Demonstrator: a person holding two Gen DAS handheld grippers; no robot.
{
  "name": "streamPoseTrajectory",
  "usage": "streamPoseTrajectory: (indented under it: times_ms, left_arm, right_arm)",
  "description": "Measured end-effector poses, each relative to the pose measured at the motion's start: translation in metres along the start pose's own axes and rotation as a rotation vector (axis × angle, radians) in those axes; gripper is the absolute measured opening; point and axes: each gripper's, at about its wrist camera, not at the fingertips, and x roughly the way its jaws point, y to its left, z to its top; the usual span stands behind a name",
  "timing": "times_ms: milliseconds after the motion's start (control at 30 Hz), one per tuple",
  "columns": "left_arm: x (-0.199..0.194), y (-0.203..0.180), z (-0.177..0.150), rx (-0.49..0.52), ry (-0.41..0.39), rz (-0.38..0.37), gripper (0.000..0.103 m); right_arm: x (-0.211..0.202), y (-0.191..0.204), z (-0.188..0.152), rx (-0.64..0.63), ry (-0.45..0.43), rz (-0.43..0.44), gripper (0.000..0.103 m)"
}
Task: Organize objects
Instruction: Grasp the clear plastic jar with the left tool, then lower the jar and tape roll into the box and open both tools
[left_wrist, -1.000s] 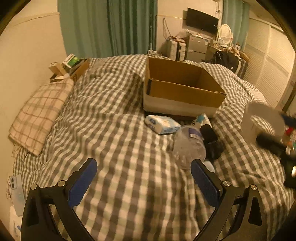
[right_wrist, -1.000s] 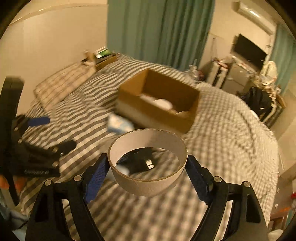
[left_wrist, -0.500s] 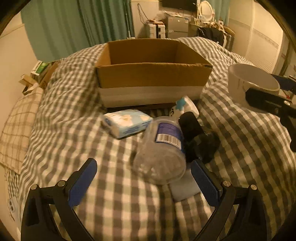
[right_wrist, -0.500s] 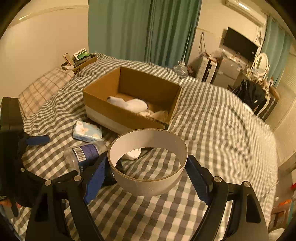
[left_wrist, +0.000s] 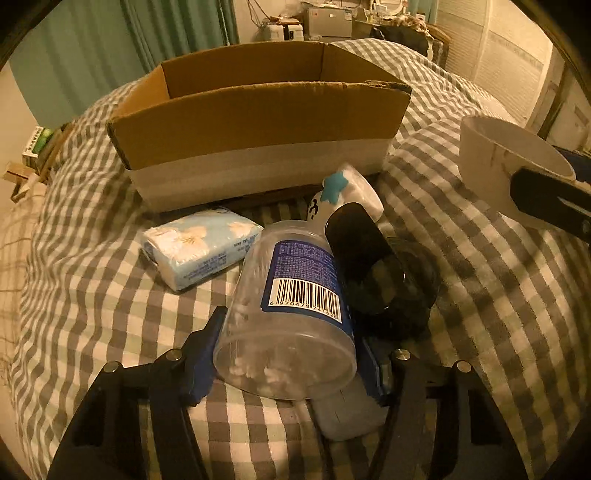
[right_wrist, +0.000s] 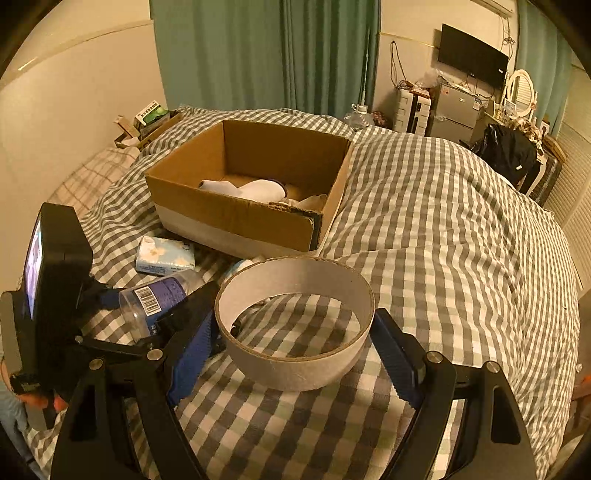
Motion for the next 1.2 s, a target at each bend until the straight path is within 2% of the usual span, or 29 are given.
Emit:
streamPoseTrajectory:
  times_ms: [200,300,400,533,733,933,1200]
  left_arm:
    - [-0.029,0.014,-0.005,-0.077,-0.06,-0.014,0.064]
    - [-0.049,0.018,-0.004,-0.078,-0.103,-0.019,0.063]
    - [-0.069,0.02,0.0,-0.07,-0.148,-0.014,0.063]
    - [-0.089,0.028,0.013,-0.066,-0.2,-0.01,0.063]
    - [-0.115,0.042,0.048,-0.058,-0.288,0.005,0.063]
    - [-0.129,0.057,0.1,-0.052,-0.355,-0.016,0.063]
    - [-0.113,0.071,0.175,-0.017,-0.412,0.014,0.063]
  right_arm:
    - [-0.005,0.005,0.003,-0.012,-0.007,-0.028,0.083]
    - [-0.013,0.007,0.006,-0.017,-0.02,-0.056,0.083]
    - [-0.028,0.009,0.01,-0.025,-0.059,-0.044,0.083]
    - [-0.045,0.018,0.02,-0.06,-0.088,-0.087,0.083]
    - [-0.06,0.026,0.051,-0.101,-0.136,-0.09,0.083]
    - [-0.062,0.024,0.102,-0.127,-0.195,-0.081,0.083]
    - [-0.034,0.004,0.175,-0.131,-0.236,-0.051,0.083]
